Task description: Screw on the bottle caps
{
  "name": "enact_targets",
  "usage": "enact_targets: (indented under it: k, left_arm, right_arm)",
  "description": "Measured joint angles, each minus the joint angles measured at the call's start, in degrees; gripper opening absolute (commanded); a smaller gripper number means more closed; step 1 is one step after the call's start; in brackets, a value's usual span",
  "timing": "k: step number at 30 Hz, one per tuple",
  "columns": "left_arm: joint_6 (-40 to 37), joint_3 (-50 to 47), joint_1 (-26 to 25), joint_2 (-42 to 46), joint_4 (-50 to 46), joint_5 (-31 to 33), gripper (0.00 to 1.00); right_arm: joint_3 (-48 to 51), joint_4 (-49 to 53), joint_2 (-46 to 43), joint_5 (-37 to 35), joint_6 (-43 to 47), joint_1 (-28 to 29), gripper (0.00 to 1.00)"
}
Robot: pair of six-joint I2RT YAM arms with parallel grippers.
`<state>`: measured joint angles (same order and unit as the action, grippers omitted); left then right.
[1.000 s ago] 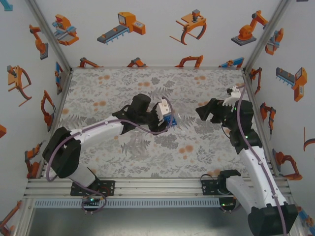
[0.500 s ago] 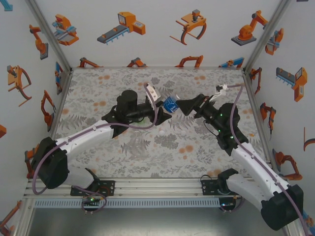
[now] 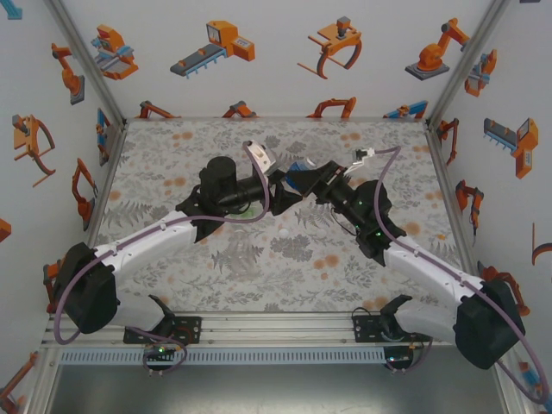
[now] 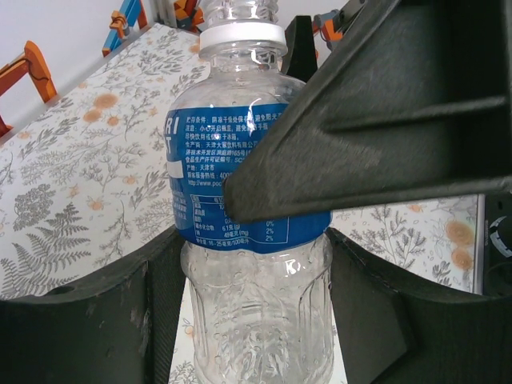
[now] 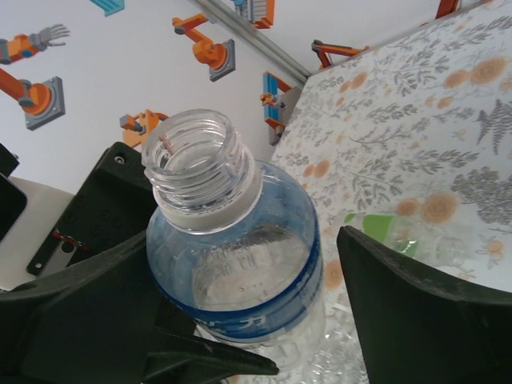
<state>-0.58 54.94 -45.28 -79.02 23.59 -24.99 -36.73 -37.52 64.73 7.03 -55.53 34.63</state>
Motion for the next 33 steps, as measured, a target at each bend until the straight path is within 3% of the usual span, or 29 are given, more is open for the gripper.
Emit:
enact_targets:
  k: [4, 8, 11, 33]
  left_arm:
    - [0.13, 0.00, 0.00, 0.00, -0.02, 0.17, 0.52]
    - [0.42, 0.02, 0.00, 0.00, -0.07, 0.20, 0.74]
    - [0.57, 0.11, -0.07, 0.00, -0.42, -0.61, 0.82]
    - [1.11, 6.88, -0.07, -2.08, -9.86, -6.14, 0.73]
  right_arm:
    - [-0.20, -0.42, 0.44, -1.40, 0.07, 1.16, 0.54]
    - [-0.70, 0.42, 0.44, -1.79, 0.35, 1.46, 0.47]
    - [-1.75, 2.32, 0.22, -1.79, 1.20, 1.84, 0.46]
    - [-7.17, 11.37, -2.73, -0.61, 6.29, 4.39, 0.40]
